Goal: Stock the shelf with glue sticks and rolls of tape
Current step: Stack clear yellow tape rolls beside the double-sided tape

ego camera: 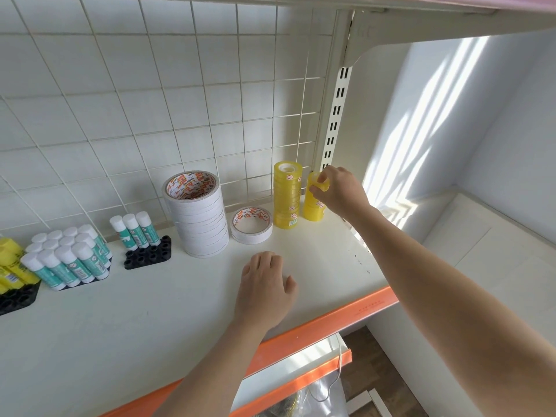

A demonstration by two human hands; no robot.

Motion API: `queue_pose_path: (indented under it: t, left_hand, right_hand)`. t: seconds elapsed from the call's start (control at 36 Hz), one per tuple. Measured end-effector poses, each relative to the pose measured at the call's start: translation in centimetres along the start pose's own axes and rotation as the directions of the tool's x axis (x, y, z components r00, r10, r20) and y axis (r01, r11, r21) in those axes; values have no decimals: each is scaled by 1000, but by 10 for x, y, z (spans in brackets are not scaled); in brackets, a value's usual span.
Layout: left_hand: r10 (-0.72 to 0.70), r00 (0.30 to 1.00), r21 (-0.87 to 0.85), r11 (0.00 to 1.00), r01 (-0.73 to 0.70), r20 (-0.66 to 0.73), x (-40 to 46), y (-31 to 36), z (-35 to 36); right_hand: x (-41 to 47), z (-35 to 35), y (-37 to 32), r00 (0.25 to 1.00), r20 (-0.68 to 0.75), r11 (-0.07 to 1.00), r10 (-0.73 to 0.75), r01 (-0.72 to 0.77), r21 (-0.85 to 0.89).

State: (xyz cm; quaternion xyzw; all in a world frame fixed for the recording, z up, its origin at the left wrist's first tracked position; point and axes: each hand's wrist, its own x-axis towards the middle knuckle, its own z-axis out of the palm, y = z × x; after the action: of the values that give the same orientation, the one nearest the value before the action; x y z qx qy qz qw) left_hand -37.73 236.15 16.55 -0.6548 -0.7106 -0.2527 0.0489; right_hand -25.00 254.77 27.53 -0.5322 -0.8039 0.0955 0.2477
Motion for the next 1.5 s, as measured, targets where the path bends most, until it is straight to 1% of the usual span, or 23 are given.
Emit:
queue_pose_path:
  t: [0.22,0.42,0.61,0.67,0.81,0.89,0.94,1.0,1.03,1.06,1.17,1.28,1.39,1.5]
  left_hand:
    - [-1,1000,2,1000,1,-20,-1,-1,1]
    - [4,1000,10,1000,-4,-7,0,-2,2]
    - [-5,999,1,1000,5,36,2,-1,2]
    - [-11,998,-4,1000,11,63,3,0,-1]
    - [-43,989,-4,999,44,138,4,4,-10]
    - [-54,971,7,999,54,233,7,5,-19]
    - [-51,931,27,999,45,362,13,5,-30]
    - [-62,866,36,998,51,497,20,7,-46]
    - [-66,845,46,998,50,531,22,7,-55]
    - [-71,840,57,997,48,537,24,8,-65]
    - [-86,893,68,996,62,442,23,16,-107]
    - [-67,934,93,995,37,351,17,21,-149]
    - [-72,957,106,993,43,280,7,26,-190]
    - [-24,969,130,991,-8,245,-11,31,-235]
  right_hand:
    - [7,-4,3,997,63,998,38,-41,51]
    - [2,-4,0,997,70,996,40,-45,79]
    - [-11,-4,0,1000,-6,990,24,-23,137]
    - [-16,-5,-2,1000,-30,994,10,-6,112]
    - [-35,-12,-12,997,-65,999,-45,45,2]
    - [-52,-15,-19,996,-56,997,-76,75,-22]
    - [-63,-17,-25,996,-31,997,-79,79,-6]
    - [-74,-20,-30,996,-12,996,-83,83,16]
    - [-80,-22,-32,996,-11,996,-87,87,26]
    - [-85,-23,-35,996,-13,995,-89,90,37]
    - [-108,-29,-48,995,-14,991,-94,95,91]
    - [-127,-43,-69,992,-14,988,-126,127,83]
    - [-151,-66,-92,988,-38,985,-147,150,86]
    - [-176,-93,-115,984,-27,982,-177,179,67]
